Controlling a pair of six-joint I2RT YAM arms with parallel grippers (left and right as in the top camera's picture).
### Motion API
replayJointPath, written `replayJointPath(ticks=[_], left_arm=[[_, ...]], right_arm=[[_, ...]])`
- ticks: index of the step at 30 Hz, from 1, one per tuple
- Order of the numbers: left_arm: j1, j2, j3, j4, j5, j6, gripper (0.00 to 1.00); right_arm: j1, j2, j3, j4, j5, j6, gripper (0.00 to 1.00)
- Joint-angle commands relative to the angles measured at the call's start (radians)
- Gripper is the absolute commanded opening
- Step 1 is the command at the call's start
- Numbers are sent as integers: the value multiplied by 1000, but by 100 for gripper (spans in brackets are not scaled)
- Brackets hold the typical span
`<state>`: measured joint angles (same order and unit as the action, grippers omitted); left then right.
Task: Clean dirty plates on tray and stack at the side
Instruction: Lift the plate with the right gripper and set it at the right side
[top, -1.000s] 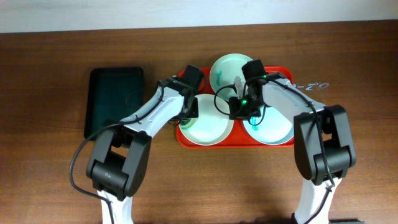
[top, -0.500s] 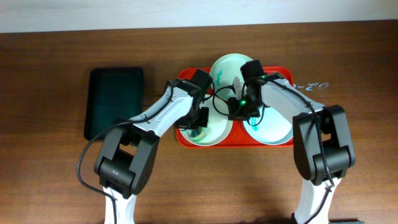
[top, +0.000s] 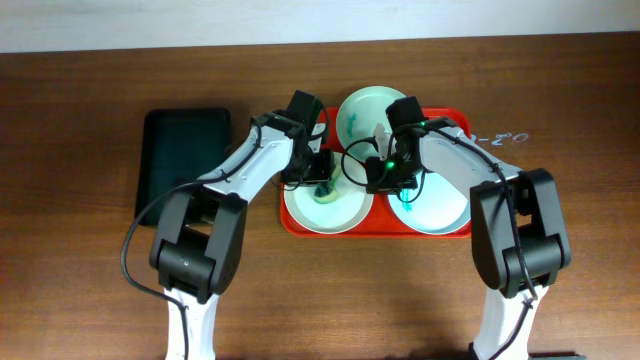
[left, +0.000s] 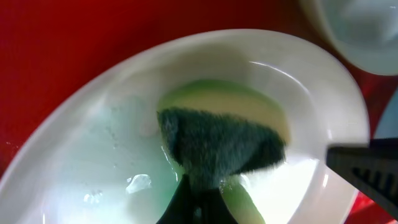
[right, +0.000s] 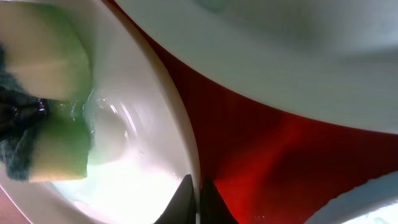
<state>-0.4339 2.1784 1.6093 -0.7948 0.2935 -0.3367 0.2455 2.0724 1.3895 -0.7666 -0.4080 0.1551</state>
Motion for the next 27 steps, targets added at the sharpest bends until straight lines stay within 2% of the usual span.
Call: replayJointPath(ticks=[1, 3, 5, 8, 11, 13, 15, 17, 20, 24, 27], left_arm=[[12, 84, 8, -2, -230, -14, 0], [13, 75, 20, -46, -439, -42, 0], [16, 48, 64, -100, -524, -46, 0], [46, -85, 126, -115, -522, -51, 0], [93, -211, 129, -150, -491, -52, 0], [164, -301, 129, -218, -470, -138, 0], [232, -335, 129, -245, -474, -156, 0], [296, -335, 116, -277, -478, -138, 0], [348, -335, 87, -277, -497, -137, 0], [370, -335, 82, -274, -497, -138, 0], [370, -335, 80, -269, -496, -138, 0]], right_arm=[[-3, 11, 1, -8, 23, -7, 4], [-3, 11, 1, -3, 28, -8, 4], [-3, 10, 4, 0, 47, -8, 4], [-3, -7, 43, -20, 77, -17, 4], [-2, -12, 160, -130, 162, -27, 4], [13, -13, 281, -232, 247, -54, 4], [52, -13, 439, -356, 417, -73, 4], [133, -13, 642, -491, 723, -74, 4], [262, -13, 810, -577, 1100, -113, 4], [409, -13, 829, -565, 1522, -153, 4], [466, -13, 829, -565, 1662, -255, 4]])
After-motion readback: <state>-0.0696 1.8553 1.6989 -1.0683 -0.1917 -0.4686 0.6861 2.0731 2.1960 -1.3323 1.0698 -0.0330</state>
